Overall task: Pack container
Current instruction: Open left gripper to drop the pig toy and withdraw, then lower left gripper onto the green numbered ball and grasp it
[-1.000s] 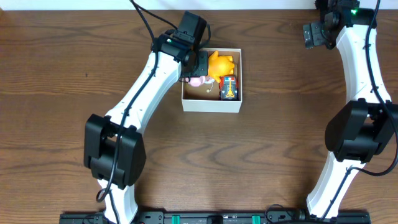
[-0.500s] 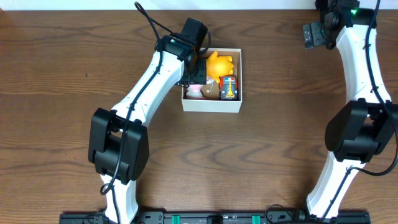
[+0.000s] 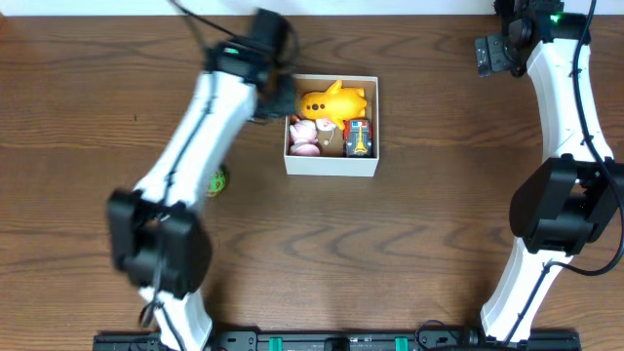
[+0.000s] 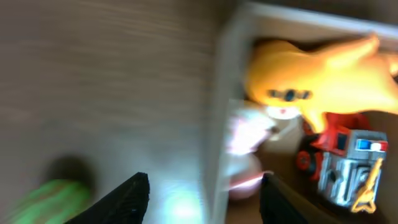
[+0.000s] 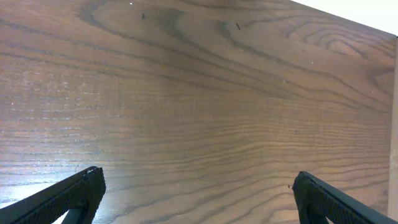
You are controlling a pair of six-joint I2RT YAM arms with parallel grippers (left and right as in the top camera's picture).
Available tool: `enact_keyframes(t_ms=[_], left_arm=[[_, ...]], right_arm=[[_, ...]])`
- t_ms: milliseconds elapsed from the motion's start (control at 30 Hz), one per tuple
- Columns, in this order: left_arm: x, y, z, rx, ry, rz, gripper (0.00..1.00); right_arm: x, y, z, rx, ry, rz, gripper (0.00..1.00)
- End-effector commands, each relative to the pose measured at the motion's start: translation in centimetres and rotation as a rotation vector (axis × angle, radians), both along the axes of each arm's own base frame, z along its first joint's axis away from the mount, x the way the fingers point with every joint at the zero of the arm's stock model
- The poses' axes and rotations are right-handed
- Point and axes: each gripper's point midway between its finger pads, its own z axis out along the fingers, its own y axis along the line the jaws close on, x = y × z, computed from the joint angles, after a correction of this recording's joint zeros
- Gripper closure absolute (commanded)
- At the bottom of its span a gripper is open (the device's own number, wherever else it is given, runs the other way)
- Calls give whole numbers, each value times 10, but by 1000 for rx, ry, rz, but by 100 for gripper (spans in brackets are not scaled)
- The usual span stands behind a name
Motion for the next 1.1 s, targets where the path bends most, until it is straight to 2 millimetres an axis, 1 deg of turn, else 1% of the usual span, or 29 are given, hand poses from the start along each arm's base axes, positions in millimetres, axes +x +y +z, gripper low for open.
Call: enact_keyframes(t_ms=[0, 33, 67, 133, 167, 200, 267, 500, 633, 733, 767, 800, 867, 967, 1067], left_arm=[[-14, 52, 63, 71, -101, 94, 41], [-26, 64, 65, 91, -68, 115, 40], [-37, 73, 64, 105, -32, 129, 36], [-61, 88, 57, 129, 73, 160, 33], [-70, 93, 50, 141, 126, 167, 32], [-76, 95, 44, 149, 157, 168, 30], [-85, 99, 27, 163, 217, 171, 28], [-99, 102, -39, 167, 303, 259, 27], [-101, 111, -65, 161, 308, 297, 25], [-97, 118, -78, 154, 294, 284, 19], [-96, 119, -82, 149, 287, 263, 15], [-94, 120, -86, 149, 281, 247, 9], [-94, 123, -91, 150, 277, 240, 4], [-93, 126, -98, 147, 269, 251, 1], [-95, 127, -105, 147, 271, 254, 1]], right_arm=[[-2, -1, 9, 2, -20, -16, 1], [-2, -1, 9, 2, -20, -16, 1], [-2, -1, 9, 2, -20, -16, 1], [-2, -1, 9, 2, -20, -16, 1], [-2, -1, 9, 2, -20, -16, 1], [-2, -1, 9, 2, -20, -16, 1], [-2, -1, 9, 2, -20, -16, 1], [-2, -1, 9, 2, -20, -16, 1], [-2, -1, 9, 1, -19, -16, 1], [-2, -1, 9, 2, -20, -16, 1], [-2, -1, 9, 2, -20, -16, 1], [-2, -1, 9, 2, -20, -16, 1], [-2, -1, 9, 2, -20, -16, 1], [-2, -1, 9, 2, -20, -16, 1], [-2, -1, 9, 2, -20, -16, 1]])
